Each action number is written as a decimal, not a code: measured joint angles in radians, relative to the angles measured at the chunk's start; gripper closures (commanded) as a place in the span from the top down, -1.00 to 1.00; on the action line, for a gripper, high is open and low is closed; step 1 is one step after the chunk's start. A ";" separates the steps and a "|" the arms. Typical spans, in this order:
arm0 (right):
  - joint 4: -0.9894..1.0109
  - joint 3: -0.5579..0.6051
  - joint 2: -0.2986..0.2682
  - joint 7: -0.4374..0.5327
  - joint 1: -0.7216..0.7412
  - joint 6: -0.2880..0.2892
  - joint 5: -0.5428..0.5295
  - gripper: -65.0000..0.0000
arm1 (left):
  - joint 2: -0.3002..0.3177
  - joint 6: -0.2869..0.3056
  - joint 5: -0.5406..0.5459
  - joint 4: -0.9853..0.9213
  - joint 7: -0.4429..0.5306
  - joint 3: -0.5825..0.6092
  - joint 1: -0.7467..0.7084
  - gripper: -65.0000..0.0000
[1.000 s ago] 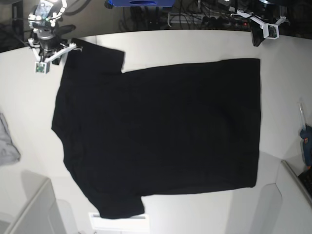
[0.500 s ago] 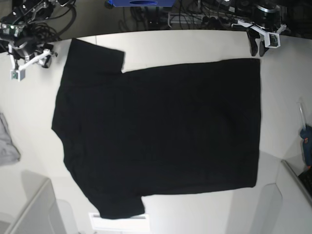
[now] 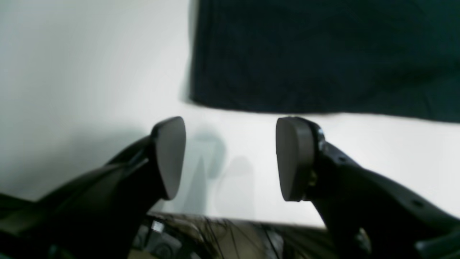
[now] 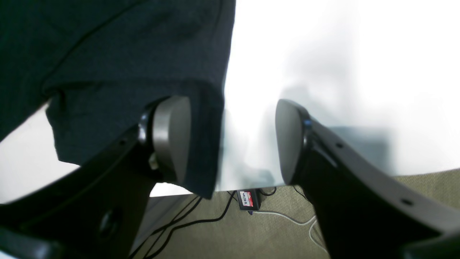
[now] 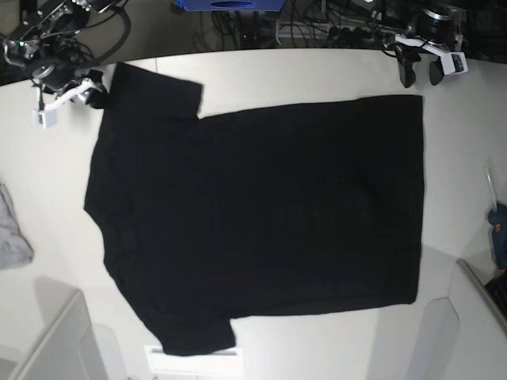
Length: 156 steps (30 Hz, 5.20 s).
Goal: Fold the T-shirt properly
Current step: 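Move both grippers down to the shirt's hem corners and grasp them, then pull the grasped hem corners slightly to straighten the shirt, then regrasp the hem corners with both grippers and tug the shirt flat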
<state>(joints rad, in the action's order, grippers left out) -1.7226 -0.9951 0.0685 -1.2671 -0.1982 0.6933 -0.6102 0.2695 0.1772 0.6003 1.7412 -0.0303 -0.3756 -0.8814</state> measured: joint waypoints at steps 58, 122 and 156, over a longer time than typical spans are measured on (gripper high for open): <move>0.165 0.153 -0.027 0.071 -0.016 0.007 -0.056 -1.00 | -0.140 0.258 0.246 -0.228 -0.591 -0.222 0.414 -0.82; -0.214 0.163 0.024 -0.095 0.046 0.000 0.077 -1.00 | -0.111 0.152 0.113 0.104 -0.640 -0.218 0.298 -1.00; -0.021 0.256 -0.031 -0.092 0.267 -0.122 0.088 -1.00 | -0.125 0.091 0.111 0.056 -0.719 -0.228 0.438 -1.00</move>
<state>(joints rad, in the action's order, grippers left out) -1.7432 -0.7395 0.0380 -1.3594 0.0689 0.5713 -0.5224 0.1448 0.2684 0.7113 1.7973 -0.7498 -0.6033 -0.4438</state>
